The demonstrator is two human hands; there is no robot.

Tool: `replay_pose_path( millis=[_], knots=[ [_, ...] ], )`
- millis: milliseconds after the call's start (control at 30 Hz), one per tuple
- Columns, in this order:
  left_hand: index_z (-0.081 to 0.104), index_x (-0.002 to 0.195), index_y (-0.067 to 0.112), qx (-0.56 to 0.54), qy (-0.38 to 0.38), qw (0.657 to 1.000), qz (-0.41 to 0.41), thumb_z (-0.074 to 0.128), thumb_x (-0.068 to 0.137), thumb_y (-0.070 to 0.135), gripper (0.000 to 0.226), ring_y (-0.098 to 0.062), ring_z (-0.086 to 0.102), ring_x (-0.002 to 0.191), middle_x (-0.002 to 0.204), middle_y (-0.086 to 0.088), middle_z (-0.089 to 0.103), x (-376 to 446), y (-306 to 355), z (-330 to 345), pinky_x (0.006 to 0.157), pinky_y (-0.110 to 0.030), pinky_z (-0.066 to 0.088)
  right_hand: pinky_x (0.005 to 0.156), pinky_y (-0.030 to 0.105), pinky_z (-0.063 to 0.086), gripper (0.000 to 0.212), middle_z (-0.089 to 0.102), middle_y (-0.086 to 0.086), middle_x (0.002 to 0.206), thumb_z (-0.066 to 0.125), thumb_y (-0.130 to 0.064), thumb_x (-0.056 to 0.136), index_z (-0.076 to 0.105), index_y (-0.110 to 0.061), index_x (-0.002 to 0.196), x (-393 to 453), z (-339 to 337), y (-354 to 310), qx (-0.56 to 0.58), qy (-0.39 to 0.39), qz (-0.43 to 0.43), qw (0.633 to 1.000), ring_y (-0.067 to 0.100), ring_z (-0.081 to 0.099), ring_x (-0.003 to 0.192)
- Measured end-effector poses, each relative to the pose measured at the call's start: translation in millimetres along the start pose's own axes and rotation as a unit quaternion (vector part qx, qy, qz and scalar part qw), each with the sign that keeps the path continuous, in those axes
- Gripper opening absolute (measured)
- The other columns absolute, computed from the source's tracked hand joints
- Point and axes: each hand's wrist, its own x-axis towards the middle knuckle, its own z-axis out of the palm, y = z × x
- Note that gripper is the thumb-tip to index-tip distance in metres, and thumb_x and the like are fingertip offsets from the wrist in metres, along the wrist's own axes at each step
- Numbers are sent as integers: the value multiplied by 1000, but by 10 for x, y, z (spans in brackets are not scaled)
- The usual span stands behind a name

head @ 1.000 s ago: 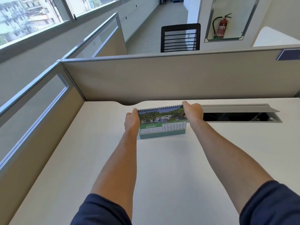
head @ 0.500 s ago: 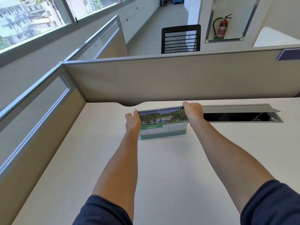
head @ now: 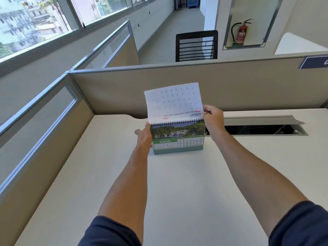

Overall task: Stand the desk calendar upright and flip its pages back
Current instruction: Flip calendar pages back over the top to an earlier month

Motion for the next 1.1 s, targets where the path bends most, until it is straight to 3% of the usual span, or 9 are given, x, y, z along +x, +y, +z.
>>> replay_pose_path(
  millis=[100, 200, 300, 367, 433, 567, 667, 767, 1100],
  knots=[
    [33, 149, 13, -34, -20, 999, -1, 30, 107, 56, 60, -29, 60, 117, 133, -16, 63, -12, -30, -61, 89, -44, 44, 63, 11, 51, 34, 70, 4, 104, 60, 7, 92, 75, -22, 83, -2, -97, 36, 7, 1, -18, 1000, 9, 62, 85],
    [51, 143, 13, -70, -60, 996, 4, 20, 107, 59, 66, -29, 60, 115, 134, -17, 66, -26, -74, -163, 98, -45, 39, 79, 26, 51, 41, 67, 8, 98, 53, 18, 80, 71, -16, 68, -34, -214, 80, 13, 2, -45, 999, 14, 60, 85],
    [59, 137, 10, -92, -77, 993, -10, 19, 102, 69, 79, -36, 63, 125, 129, -18, 70, -9, -59, -292, 105, -46, 43, 71, 10, 48, 46, 72, -3, 86, 51, 11, 71, 76, -25, 58, -98, -298, 103, -15, 11, -26, 999, -4, 63, 76],
    [56, 138, 9, -96, -79, 992, -13, 25, 100, 72, 81, -38, 68, 115, 123, -21, 71, -17, -40, -350, 101, -48, 50, 66, 9, 47, 34, 74, -8, 82, 56, -2, 73, 77, -26, 63, -121, -317, 134, -32, 35, 12, 999, -4, 63, 71],
    [56, 133, 13, -62, -95, 993, 8, 33, 99, 70, 70, -30, 70, 100, 111, -15, 74, -51, -30, -369, 84, -43, 50, 68, 26, 52, 14, 76, -3, 83, 65, -21, 85, 74, -22, 73, -132, -325, 181, -60, 53, 51, 996, 11, 66, 72],
    [56, 131, 18, 54, -81, 990, 103, 54, 101, 50, 43, -29, 69, 113, 113, -7, 74, -63, -78, -302, 88, -43, 46, 66, 35, 52, 49, 71, -7, 67, 66, -56, 90, 69, -10, 74, -178, -275, 279, -134, 57, 106, 984, 16, 69, 60],
    [58, 131, 22, 121, -33, 980, 153, 60, 100, 39, 35, -25, 71, 98, 107, -8, 76, -83, -92, -209, 85, -38, 51, 71, 41, 58, 59, 70, -3, 67, 61, -57, 94, 72, -1, 81, -186, -206, 279, -101, 53, 119, 986, 13, 73, 57],
    [63, 126, 23, 160, -1, 968, 191, 57, 100, 37, 30, -17, 62, 73, 105, -8, 77, -98, -114, -147, 73, -31, 49, 67, 38, 48, 58, 58, 2, 66, 58, -64, 91, 50, -15, 61, -201, -150, 194, -101, 51, 115, 987, 29, 73, 68],
    [58, 108, 31, 109, 51, 978, 170, 45, 99, 63, 36, -27, 68, 98, 108, -5, 74, -241, -175, 53, 76, -32, 46, 70, 35, 47, 34, 65, -3, 72, 58, -46, 89, 71, -15, 84, -74, -61, 51, -151, 17, 101, 983, 23, 63, 75]
  ],
)
